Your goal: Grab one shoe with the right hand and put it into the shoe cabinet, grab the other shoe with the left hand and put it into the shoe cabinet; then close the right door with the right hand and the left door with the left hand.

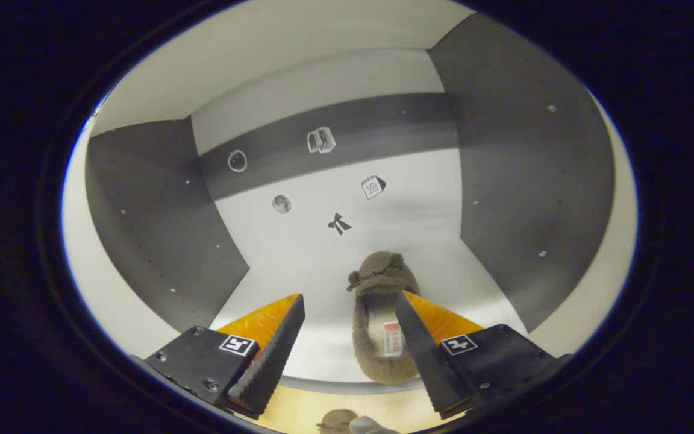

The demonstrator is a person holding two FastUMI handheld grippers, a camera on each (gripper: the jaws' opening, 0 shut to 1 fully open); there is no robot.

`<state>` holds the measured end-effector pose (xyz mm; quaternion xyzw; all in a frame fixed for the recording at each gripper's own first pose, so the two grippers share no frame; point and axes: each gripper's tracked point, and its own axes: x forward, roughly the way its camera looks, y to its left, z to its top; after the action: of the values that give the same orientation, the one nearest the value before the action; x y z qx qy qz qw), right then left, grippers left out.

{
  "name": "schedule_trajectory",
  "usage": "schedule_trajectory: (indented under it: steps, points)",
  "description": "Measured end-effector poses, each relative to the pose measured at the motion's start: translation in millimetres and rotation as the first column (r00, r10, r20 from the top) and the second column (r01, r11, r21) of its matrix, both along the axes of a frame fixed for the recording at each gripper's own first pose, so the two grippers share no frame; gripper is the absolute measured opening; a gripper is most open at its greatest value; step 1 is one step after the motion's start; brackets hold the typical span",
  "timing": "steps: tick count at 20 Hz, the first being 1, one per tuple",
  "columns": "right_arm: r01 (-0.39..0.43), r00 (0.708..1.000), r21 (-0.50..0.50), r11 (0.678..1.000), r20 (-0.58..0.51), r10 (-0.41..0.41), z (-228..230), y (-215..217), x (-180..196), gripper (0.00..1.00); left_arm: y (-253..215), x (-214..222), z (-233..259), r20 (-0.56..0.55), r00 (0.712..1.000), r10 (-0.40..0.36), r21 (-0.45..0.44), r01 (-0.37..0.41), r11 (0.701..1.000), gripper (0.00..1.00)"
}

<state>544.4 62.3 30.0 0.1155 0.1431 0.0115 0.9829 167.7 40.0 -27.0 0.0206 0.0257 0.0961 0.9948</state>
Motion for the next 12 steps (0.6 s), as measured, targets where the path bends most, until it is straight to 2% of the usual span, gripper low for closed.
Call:
schedule_trajectory:
  steps: [4, 7, 12]
  points:
    - [0.002, 0.992, -0.046, 0.999, 0.123, 0.003, 29.7, 3.5, -71.1, 0.96, 12.7, -1.9, -1.5, 0.001, 0.998, -0.062, 0.001, 0.062, 0.998, 0.96]
    - [0.034, 0.979, -0.095, 0.995, 0.204, -0.014, 47.5, -4.4, -134.1, 0.97, 16.9, -0.1, -1.2, 0.009, 0.993, -0.114, -0.001, 0.114, 0.994, 0.95]
    - [0.087, 0.96, -0.104, 0.991, 0.275, -0.056, 40.0, -19.4, -241.0, 0.98, 14.8, -6.4, -13.4, 0.01, 0.977, -0.213, -0.014, 0.213, 0.977, 0.95]
